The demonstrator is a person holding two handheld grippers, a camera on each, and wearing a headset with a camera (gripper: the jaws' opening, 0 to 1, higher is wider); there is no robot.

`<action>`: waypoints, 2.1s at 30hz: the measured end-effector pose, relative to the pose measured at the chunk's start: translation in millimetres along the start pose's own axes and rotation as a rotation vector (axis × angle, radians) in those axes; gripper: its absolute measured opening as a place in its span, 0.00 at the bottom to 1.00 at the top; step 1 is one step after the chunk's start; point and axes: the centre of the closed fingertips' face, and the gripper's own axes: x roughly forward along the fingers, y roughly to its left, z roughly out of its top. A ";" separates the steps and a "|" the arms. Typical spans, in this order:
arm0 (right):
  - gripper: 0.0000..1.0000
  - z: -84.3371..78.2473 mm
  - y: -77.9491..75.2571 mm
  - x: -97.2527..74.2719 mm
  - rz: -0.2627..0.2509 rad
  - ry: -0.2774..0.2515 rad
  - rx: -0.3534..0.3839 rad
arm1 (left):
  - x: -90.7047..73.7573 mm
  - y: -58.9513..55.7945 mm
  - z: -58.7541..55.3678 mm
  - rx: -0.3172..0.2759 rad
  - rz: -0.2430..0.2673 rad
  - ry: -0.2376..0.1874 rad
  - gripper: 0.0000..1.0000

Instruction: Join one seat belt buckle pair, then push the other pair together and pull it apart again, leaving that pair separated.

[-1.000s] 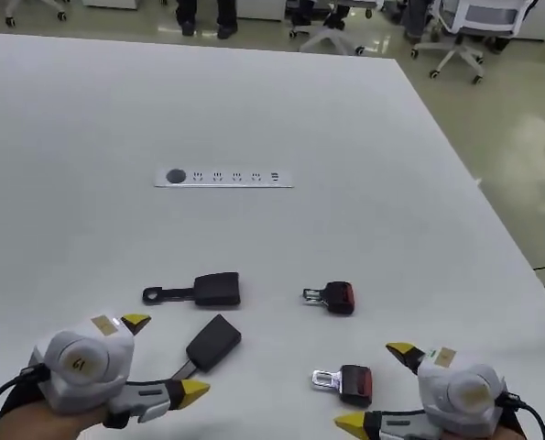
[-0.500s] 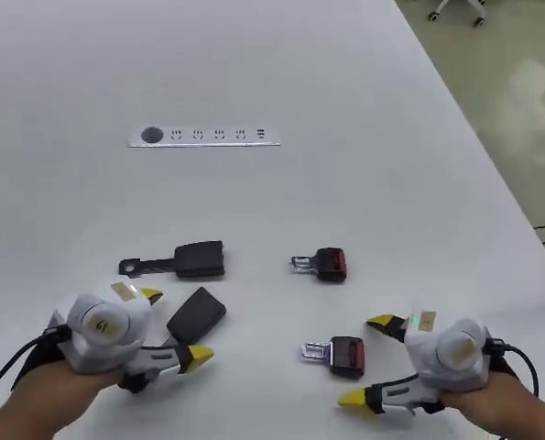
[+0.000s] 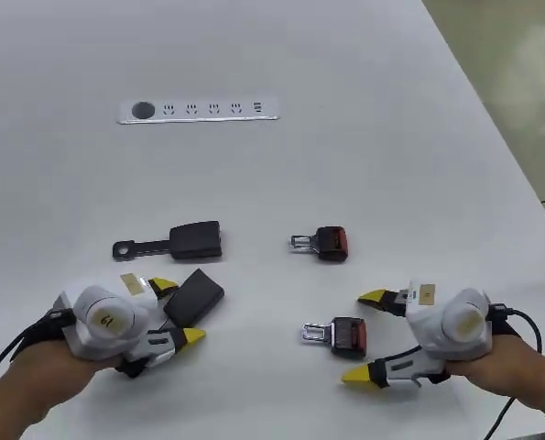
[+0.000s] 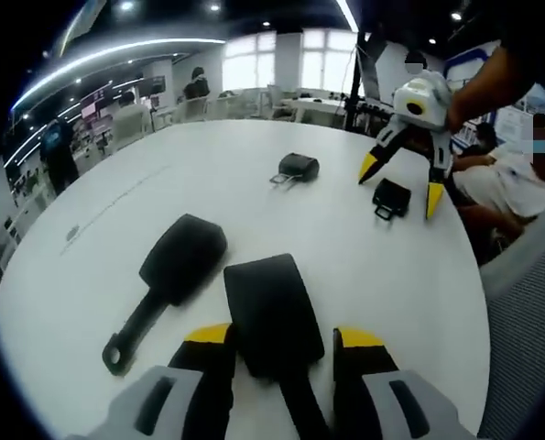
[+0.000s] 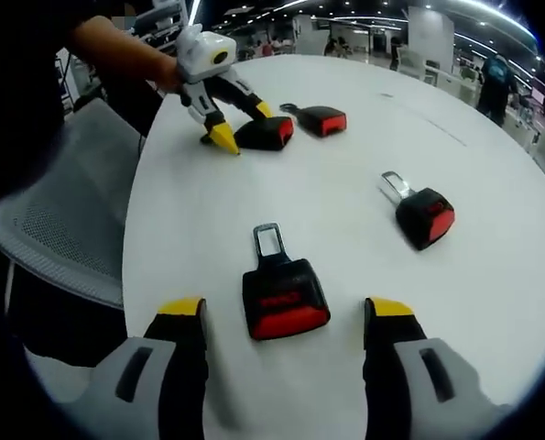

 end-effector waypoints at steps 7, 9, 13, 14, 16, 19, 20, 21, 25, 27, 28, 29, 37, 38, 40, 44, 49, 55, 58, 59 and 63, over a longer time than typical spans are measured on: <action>0.39 3.5 3.0 0.1 -0.021 0.002 -0.032 | 5.5 -10.3 9.9 0.159 -0.140 0.028 0.35; 0.34 -4.2 5.6 4.4 -0.009 0.035 -0.038 | 4.5 -12.6 8.0 0.180 -0.189 0.050 0.35; 0.34 -3.5 -4.7 15.9 0.024 0.035 -0.033 | 4.2 -18.0 5.1 0.309 -0.280 0.088 0.34; 0.33 -1.8 -2.5 15.4 0.039 0.026 0.020 | 4.4 -18.6 4.7 0.321 -0.291 0.093 0.34; 0.33 -3.8 -6.3 14.4 0.054 0.039 0.006 | 6.9 -18.4 3.4 0.338 -0.305 0.102 0.34; 0.33 -3.9 -11.7 17.5 0.062 0.046 0.010 | 10.3 -18.5 1.2 0.360 -0.328 0.104 0.34; 0.33 -2.4 -12.7 15.5 0.062 0.047 0.001 | 10.5 -18.9 0.2 0.361 -0.335 0.104 0.34; 0.33 -1.2 -13.9 17.7 0.061 0.047 -0.006 | 10.7 -20.0 0.7 0.363 -0.337 0.104 0.34; 0.32 10.0 -8.9 27.4 0.073 0.032 -0.066 | 11.1 -21.7 -0.1 0.366 -0.339 0.109 0.34; 0.32 19.3 -5.0 31.7 0.079 0.020 -0.046 | 11.1 -22.2 -0.2 0.367 -0.338 0.114 0.34; 0.32 22.0 -2.9 32.5 0.085 0.020 -0.060 | 11.1 -22.9 -0.2 0.372 -0.337 0.121 0.34; 0.32 27.3 -3.2 37.0 0.096 0.015 -0.074 | 11.1 -22.7 -0.2 0.370 -0.335 0.126 0.34; 0.32 62.3 -2.2 56.7 0.125 -0.015 -0.092 | 11.6 -22.2 -0.8 0.384 -0.351 0.131 0.33; 0.32 67.9 0.8 58.6 0.132 -0.020 -0.105 | 11.5 -22.0 -1.1 0.385 -0.351 0.131 0.33; 0.32 73.2 0.5 62.1 0.137 -0.018 -0.129 | 11.5 -21.9 -1.0 0.376 -0.350 0.133 0.33; 0.32 85.0 10.4 73.6 0.148 -0.030 -0.188 | 12.1 -20.1 -1.7 0.372 -0.350 0.136 0.33; 0.32 90.2 13.9 80.3 0.144 -0.030 -0.184 | 11.8 -20.8 0.0 0.369 -0.349 0.132 0.33; 0.32 91.0 14.6 80.3 0.149 -0.037 -0.176 | 12.6 -19.4 -0.4 0.358 -0.346 0.125 0.33; 0.32 93.9 17.9 80.3 0.140 -0.054 -0.179 | 12.4 -19.0 -0.7 0.357 -0.343 0.133 0.33; 0.32 95.7 17.5 82.6 0.135 -0.060 -0.169 | 12.2 -19.8 0.1 0.354 -0.342 0.131 0.33; 0.31 102.6 20.8 90.3 0.130 -0.067 -0.140 | 11.3 -19.1 -1.9 0.347 -0.337 0.145 0.33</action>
